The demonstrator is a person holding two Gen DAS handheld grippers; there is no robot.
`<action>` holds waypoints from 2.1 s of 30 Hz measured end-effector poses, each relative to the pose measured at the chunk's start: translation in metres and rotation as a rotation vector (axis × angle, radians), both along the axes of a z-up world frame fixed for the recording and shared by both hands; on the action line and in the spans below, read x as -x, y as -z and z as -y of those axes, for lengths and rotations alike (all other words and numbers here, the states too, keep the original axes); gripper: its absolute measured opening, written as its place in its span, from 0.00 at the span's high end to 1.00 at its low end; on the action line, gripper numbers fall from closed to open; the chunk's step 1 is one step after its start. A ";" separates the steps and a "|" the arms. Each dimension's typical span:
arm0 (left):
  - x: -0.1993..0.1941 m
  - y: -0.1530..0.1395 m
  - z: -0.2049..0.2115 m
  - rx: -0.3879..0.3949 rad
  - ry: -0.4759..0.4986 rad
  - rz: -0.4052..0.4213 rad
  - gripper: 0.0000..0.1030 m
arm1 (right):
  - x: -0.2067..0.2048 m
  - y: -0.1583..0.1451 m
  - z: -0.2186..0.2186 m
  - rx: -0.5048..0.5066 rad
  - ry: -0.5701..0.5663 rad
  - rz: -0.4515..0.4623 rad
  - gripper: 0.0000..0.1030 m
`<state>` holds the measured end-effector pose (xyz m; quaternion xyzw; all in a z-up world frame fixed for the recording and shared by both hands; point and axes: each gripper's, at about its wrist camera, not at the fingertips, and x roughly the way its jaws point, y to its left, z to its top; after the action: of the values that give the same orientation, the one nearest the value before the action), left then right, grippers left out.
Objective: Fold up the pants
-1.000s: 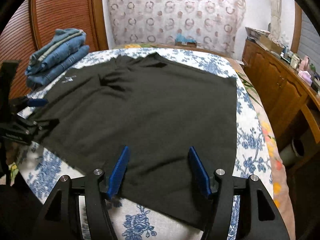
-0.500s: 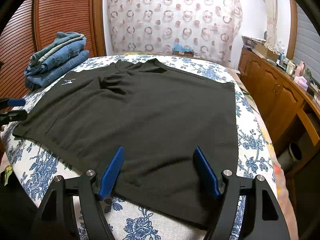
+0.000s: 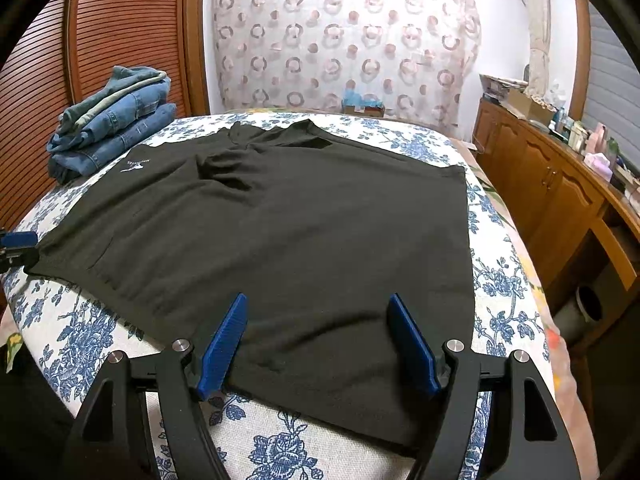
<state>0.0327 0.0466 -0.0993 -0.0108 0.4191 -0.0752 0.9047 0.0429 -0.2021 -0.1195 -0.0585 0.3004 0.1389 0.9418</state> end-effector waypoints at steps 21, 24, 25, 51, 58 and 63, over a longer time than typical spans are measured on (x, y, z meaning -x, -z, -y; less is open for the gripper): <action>-0.009 0.001 0.014 0.030 0.053 0.026 0.93 | 0.000 0.001 0.001 0.001 0.001 0.001 0.27; -0.013 -0.005 0.018 0.032 0.067 0.038 0.94 | 0.000 0.001 0.002 0.000 0.000 0.001 0.27; -0.015 -0.008 0.019 0.031 0.071 0.043 0.94 | 0.000 0.001 0.001 0.001 0.001 0.001 0.27; -0.051 -0.058 0.083 0.043 0.231 0.135 0.95 | -0.001 -0.021 0.024 -0.054 0.033 0.003 0.25; -0.066 -0.074 0.116 0.034 0.301 0.158 0.95 | 0.003 -0.025 0.038 -0.086 0.057 0.013 0.25; -0.076 -0.090 0.144 0.035 0.356 0.178 0.95 | 0.008 -0.026 0.044 -0.088 0.050 0.025 0.25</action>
<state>0.1086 -0.0976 -0.0090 0.0547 0.3315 -0.2420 0.9102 0.0347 -0.2460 -0.0932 -0.0112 0.2837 0.1276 0.9503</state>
